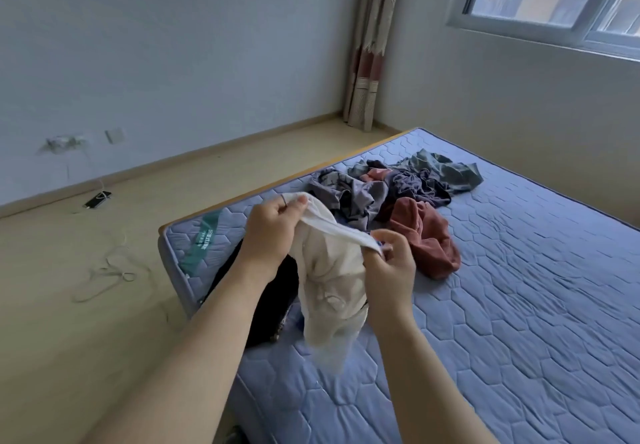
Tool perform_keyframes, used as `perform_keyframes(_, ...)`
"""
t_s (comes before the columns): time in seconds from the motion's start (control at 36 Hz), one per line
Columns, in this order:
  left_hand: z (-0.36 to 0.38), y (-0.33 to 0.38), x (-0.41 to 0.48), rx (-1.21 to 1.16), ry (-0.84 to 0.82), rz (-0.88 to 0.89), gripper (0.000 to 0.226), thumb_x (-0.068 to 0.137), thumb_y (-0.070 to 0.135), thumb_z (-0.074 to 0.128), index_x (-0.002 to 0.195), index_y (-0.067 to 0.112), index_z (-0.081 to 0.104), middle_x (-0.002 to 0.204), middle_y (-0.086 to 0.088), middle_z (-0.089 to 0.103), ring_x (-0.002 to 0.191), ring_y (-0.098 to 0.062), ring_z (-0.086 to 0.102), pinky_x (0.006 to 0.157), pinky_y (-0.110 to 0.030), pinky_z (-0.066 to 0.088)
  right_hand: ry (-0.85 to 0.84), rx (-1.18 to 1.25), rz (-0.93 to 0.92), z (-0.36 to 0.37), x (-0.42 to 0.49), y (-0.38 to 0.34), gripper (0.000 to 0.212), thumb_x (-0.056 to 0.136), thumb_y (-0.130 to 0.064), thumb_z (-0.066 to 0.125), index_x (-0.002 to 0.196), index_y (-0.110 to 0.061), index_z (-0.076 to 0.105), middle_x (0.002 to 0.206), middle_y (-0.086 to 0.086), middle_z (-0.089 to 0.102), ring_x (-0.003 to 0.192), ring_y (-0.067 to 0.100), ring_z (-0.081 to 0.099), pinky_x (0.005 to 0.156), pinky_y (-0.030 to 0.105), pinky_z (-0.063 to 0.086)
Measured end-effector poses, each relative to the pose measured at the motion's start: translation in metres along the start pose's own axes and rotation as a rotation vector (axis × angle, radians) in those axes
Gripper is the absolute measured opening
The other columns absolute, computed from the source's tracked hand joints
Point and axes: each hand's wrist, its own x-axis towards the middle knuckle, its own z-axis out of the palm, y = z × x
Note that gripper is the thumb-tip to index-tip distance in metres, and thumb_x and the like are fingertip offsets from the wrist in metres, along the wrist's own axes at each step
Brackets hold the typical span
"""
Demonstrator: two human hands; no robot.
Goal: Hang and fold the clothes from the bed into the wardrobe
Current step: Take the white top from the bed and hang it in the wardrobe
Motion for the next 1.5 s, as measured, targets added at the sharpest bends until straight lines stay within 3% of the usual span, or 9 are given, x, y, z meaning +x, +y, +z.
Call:
perform_keyframes(0.22, -0.028, 0.072, -0.014, -0.431, -0.048, 0.181, 0.021, 0.087, 0.017, 0.062, 0.072, 0.027, 0.073, 0.07, 0.008, 0.067, 0.067, -0.008, 0.06, 0.061, -0.024, 0.05, -0.023, 0.179, -0.339, 0.004, -0.007, -0.086, 0.031, 0.083, 0.003, 0.055, 0.076, -0.027, 0.059, 0.068, -0.011, 0.056, 0.058, 0.0, 0.047, 0.056, 0.014, 0.039)
perform_keyframes(0.44, -0.038, 0.012, -0.016, 0.095, 0.068, 0.03, 0.033, 0.076, 0.003, 0.073, 0.069, 0.018, 0.044, 0.063, 0.002, 0.05, 0.053, -0.014, 0.053, 0.06, -0.028, 0.054, -0.118, -0.11, -0.134, 0.002, -0.007, -0.037, 0.028, 0.082, 0.0, 0.06, 0.067, -0.024, 0.064, 0.055, -0.012, 0.055, 0.049, -0.004, 0.044, 0.054, 0.017, 0.037)
perform_keyframes(0.53, -0.042, -0.012, -0.027, 0.165, -0.189, -0.159, 0.041, 0.076, 0.005, 0.074, 0.1, 0.018, 0.043, 0.073, -0.003, 0.053, 0.053, -0.015, 0.06, 0.06, -0.033, 0.055, -0.259, -0.215, -0.041, 0.003, -0.023, -0.015, 0.03, 0.08, 0.001, 0.057, 0.069, -0.025, 0.067, 0.062, -0.011, 0.062, 0.058, 0.0, 0.051, 0.059, 0.018, 0.04)
perform_keyframes(0.61, -0.046, -0.027, -0.036, 0.48, -0.599, -0.211, 0.091, 0.068, 0.02, 0.081, 0.136, 0.042, 0.025, 0.108, 0.001, 0.051, 0.094, -0.015, 0.058, 0.089, -0.034, 0.051, -0.4, -0.305, 0.008, 0.012, -0.035, -0.009, 0.036, 0.079, 0.002, 0.054, 0.07, -0.031, 0.066, 0.068, -0.011, 0.065, 0.067, 0.005, 0.057, 0.064, 0.022, 0.044)
perform_keyframes(0.67, -0.046, -0.033, -0.045, 0.517, -0.734, -0.177, 0.079, 0.068, 0.019, 0.08, 0.133, 0.036, 0.039, 0.117, 0.004, 0.046, 0.105, -0.013, 0.05, 0.092, -0.029, 0.046, -0.482, -0.295, -0.014, 0.018, -0.039, -0.012, 0.039, 0.077, 0.005, 0.053, 0.07, -0.031, 0.066, 0.068, -0.011, 0.067, 0.07, 0.004, 0.06, 0.065, 0.018, 0.047)
perform_keyframes(0.75, -0.051, -0.042, -0.051, 0.547, -0.56, -0.1, 0.011, 0.079, 0.017, 0.065, 0.088, 0.015, 0.059, 0.087, -0.001, 0.06, 0.084, -0.017, 0.058, 0.075, -0.031, 0.047, -0.575, -0.297, -0.082, 0.028, -0.044, -0.019, 0.043, 0.076, 0.007, 0.055, 0.068, -0.034, 0.066, 0.064, -0.021, 0.066, 0.066, -0.007, 0.058, 0.059, 0.007, 0.042)
perform_keyframes(0.97, -0.103, -0.031, -0.058, 0.429, 0.053, -0.102, 0.018, 0.089, 0.01, 0.05, 0.083, 0.025, 0.056, 0.078, 0.013, 0.057, 0.072, -0.006, 0.051, 0.058, -0.009, 0.034, -0.563, -0.424, -0.197, 0.048, -0.061, -0.02, 0.018, 0.083, -0.009, 0.064, 0.078, -0.027, 0.066, 0.073, -0.015, 0.063, 0.063, 0.0, 0.054, 0.055, 0.007, 0.04)
perform_keyframes(1.14, -0.157, -0.011, -0.073, 0.255, 0.385, -0.092, 0.036, 0.081, -0.004, 0.048, 0.077, 0.028, 0.062, 0.08, 0.008, 0.061, 0.073, -0.009, 0.053, 0.058, -0.018, 0.038, -0.529, -0.582, -0.308, 0.064, -0.075, -0.016, 0.024, 0.084, -0.001, 0.054, 0.093, -0.018, 0.068, 0.093, -0.001, 0.06, 0.08, 0.012, 0.049, 0.059, 0.0, 0.033)
perform_keyframes(1.5, -0.251, 0.019, -0.132, 0.0, 0.628, -0.139, 0.03, 0.084, -0.003, 0.056, 0.071, 0.023, 0.063, 0.077, 0.004, 0.062, 0.077, -0.013, 0.056, 0.072, -0.024, 0.043, -0.581, -0.231, -0.186, 0.114, -0.143, -0.05, 0.018, 0.086, -0.007, 0.052, 0.093, -0.018, 0.064, 0.077, -0.009, 0.059, 0.065, 0.003, 0.051, 0.055, 0.011, 0.039)
